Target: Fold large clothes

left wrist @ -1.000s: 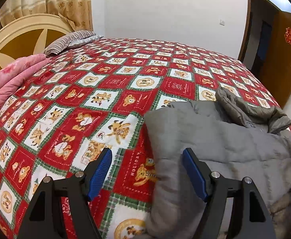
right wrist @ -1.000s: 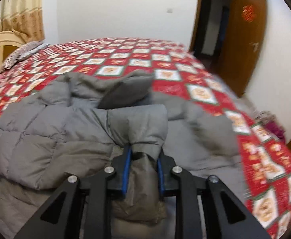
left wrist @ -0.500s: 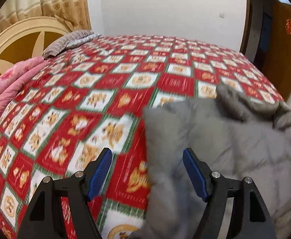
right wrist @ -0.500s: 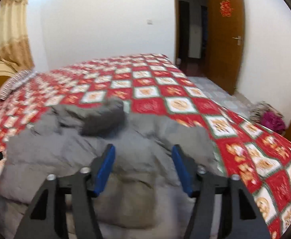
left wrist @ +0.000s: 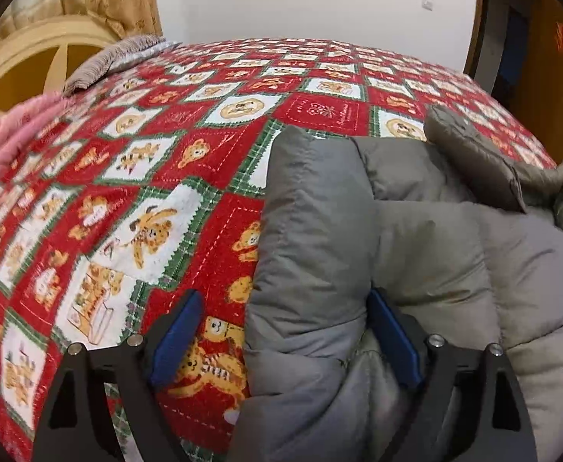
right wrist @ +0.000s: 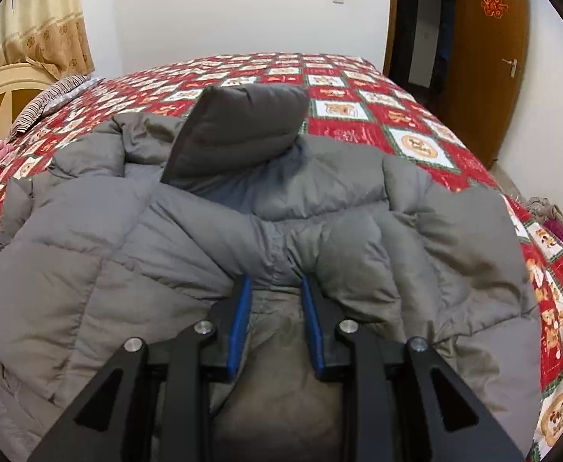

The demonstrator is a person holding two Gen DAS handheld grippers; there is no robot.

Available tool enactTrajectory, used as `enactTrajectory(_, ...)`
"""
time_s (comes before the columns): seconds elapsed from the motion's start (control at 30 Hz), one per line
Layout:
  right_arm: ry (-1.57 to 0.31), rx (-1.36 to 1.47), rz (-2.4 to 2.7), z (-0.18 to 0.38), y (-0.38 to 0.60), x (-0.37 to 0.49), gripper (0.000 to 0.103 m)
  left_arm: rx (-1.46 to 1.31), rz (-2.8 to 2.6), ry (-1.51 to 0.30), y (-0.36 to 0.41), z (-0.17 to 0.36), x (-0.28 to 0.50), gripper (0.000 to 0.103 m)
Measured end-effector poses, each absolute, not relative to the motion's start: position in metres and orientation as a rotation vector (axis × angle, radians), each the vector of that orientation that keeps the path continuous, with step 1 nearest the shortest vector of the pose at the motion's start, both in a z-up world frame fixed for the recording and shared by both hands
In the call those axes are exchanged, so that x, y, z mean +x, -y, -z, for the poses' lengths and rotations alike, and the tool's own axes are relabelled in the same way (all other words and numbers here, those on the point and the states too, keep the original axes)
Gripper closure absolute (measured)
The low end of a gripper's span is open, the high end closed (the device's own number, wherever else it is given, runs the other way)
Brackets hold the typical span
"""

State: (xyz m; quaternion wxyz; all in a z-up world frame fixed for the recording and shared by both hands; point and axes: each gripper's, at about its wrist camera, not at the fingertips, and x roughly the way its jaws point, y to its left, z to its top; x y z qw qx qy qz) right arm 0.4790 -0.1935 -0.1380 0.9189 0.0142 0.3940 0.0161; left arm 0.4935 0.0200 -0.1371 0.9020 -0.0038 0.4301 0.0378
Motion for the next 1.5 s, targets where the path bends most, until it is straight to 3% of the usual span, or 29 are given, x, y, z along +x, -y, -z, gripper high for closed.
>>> enactTrajectory(0.1, -0.844, -0.009, -0.042, 0.129, 0.188, 0.482, 0.071, 0.007, 0.000, -0.945, -0.022, 0.125, 0.500, 0.016)
enactTrajectory(0.13, -0.863, 0.006, -0.060, 0.122, 0.189, 0.482, 0.065, -0.027, 0.048, -0.942, -0.026, 0.113, 0.501, 0.016)
enactTrajectory(0.2, -0.861, 0.114, -0.112, 0.101, 0.198, 0.482, 0.039, -0.102, 0.120, -0.894, -0.035, 0.088, 0.505, 0.016)
enactTrajectory(0.23, -0.841, 0.171, -0.123, 0.087, 0.204, 0.485, 0.020, -0.138, 0.158, -0.873, -0.036, 0.074, 0.511, 0.015)
enactTrajectory(0.27, -0.827, 0.195, -0.124, 0.079, 0.206, 0.489, 0.013, -0.185, 0.198, -0.866, -0.036, 0.060, 0.523, 0.015)
enactTrajectory(0.37, -0.830, 0.233, -0.135, 0.055, 0.209, 0.518, 0.012, -0.228, 0.223, -0.958, -0.020, 0.054, 0.561, 0.008)
enactTrajectory(0.47, -0.941, 0.261, -0.083, 0.058, 0.209, 0.560, 0.013, -0.204, 0.242, -1.213, 0.009, 0.080, 0.614, 0.008)
enactTrajectory(0.6, -1.095, 0.320, -0.038, 0.074, 0.218, 0.601, 0.013, -0.243, 0.241, -1.259, 0.032, 0.088, 0.644, 0.008)
enactTrajectory(0.7, -1.187, 0.293, -0.049, 0.090, 0.213, 0.611, 0.024, -0.176, 0.223, -1.304, 0.058, 0.103, 0.652, 0.008)
enactTrajectory(0.73, -1.226, 0.269, -0.059, 0.098, 0.209, 0.612, 0.043, -0.163, 0.212, -1.315, 0.061, 0.108, 0.652, 0.008)
enactTrajectory(0.77, -1.237, 0.262, -0.060, 0.103, 0.207, 0.610, 0.076, -0.139, 0.194, -1.309, 0.065, 0.112, 0.651, 0.008)
enactTrajectory(0.8, -1.239, 0.266, -0.063, 0.105, 0.207, 0.607, 0.088, -0.121, 0.190, -1.283, 0.068, 0.112, 0.650, 0.009)
enactTrajectory(0.87, -1.210, 0.265, -0.066, 0.104, 0.209, 0.601, 0.091, -0.105, 0.188, -1.224, 0.069, 0.105, 0.643, 0.032)
enactTrajectory(0.93, -1.156, 0.237, -0.062, 0.093, 0.211, 0.593, 0.092, -0.129, 0.213, -1.192, 0.065, 0.091, 0.639, 0.081)
enactTrajectory(0.97, -1.119, 0.226, -0.060, 0.082, 0.213, 0.586, 0.092, -0.196, 0.266, -1.178, 0.059, 0.081, 0.636, 0.096)
enactTrajectory(1.1, -1.049, 0.179, -0.073, 0.058, 0.220, 0.569, 0.092, -0.208, 0.336, -1.070, 0.055, 0.044, 0.617, 0.097)
enactTrajectory(1.27, -0.994, 0.136, -0.050, 0.067, 0.224, 0.549, 0.092, -0.184, 0.349, -0.956, 0.041, 0.022, 0.573, 0.097)
enactTrajectory(1.37, -0.998, 0.170, -0.015, 0.096, 0.233, 0.541, 0.092, -0.150, 0.227, -0.893, 0.032, 0.044, 0.563, 0.100)
enactTrajectory(1.5, -0.920, 0.202, 0.030, 0.130, 0.238, 0.532, 0.090, -0.201, 0.113, -1.000, 0.013, 0.113, 0.576, 0.103)
